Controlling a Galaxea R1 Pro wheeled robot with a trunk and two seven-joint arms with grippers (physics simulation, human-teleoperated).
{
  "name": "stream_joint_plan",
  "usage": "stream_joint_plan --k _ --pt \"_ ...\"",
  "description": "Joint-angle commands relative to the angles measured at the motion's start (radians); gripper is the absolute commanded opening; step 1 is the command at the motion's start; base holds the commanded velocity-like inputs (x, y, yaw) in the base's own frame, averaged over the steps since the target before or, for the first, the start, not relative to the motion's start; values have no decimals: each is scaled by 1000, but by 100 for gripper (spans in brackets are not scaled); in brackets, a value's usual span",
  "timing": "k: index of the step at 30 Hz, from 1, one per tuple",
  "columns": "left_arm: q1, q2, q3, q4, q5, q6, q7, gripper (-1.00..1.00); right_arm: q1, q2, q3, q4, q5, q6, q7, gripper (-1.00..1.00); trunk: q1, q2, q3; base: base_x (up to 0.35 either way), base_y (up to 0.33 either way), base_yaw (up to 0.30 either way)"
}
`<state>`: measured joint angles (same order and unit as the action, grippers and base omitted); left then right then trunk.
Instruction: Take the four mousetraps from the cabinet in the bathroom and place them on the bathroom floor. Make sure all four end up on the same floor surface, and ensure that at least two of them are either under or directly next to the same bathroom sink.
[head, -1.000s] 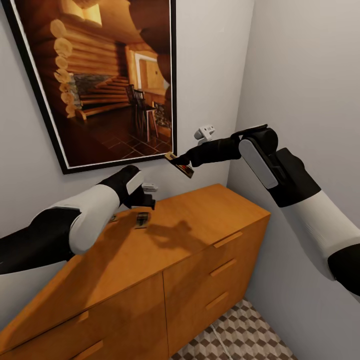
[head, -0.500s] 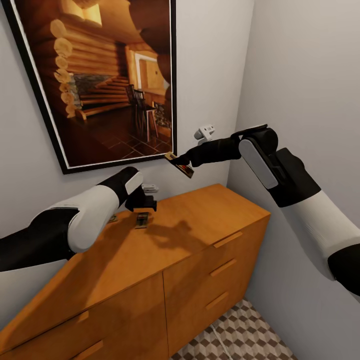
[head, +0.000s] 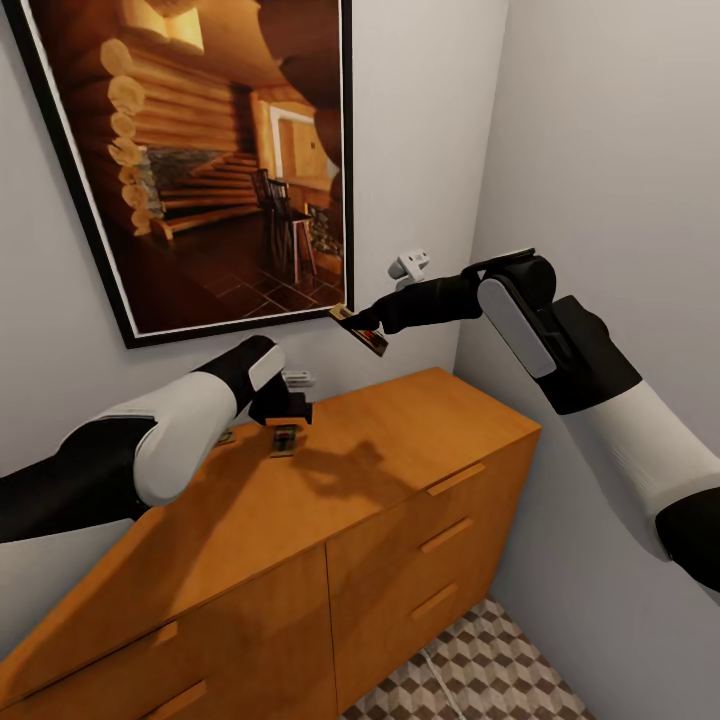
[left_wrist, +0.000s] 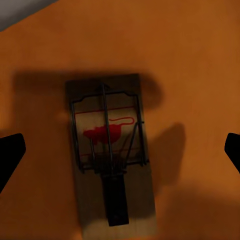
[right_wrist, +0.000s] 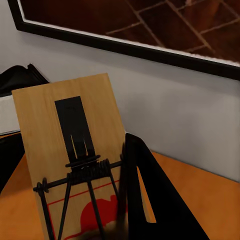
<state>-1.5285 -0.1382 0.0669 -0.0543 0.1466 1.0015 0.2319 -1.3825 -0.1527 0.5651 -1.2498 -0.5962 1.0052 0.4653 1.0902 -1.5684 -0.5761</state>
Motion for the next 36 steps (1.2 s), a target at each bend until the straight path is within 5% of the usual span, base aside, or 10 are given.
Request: stream_joint_plan --k 1,17,36 --pt "0 0 6 -1 7 2 10 100 -1 -1 1 0 7 1 7 -100 0 -1 -1 0 0 0" --pt "2 5 7 12 7 -17 10 100 -1 -1 1 0 7 1 7 -100 0 -1 -1 0 0 0" --pt "9 9 51 31 7 -37 10 100 -1 -1 1 0 7 1 7 -100 0 -1 -1 0 0 0"
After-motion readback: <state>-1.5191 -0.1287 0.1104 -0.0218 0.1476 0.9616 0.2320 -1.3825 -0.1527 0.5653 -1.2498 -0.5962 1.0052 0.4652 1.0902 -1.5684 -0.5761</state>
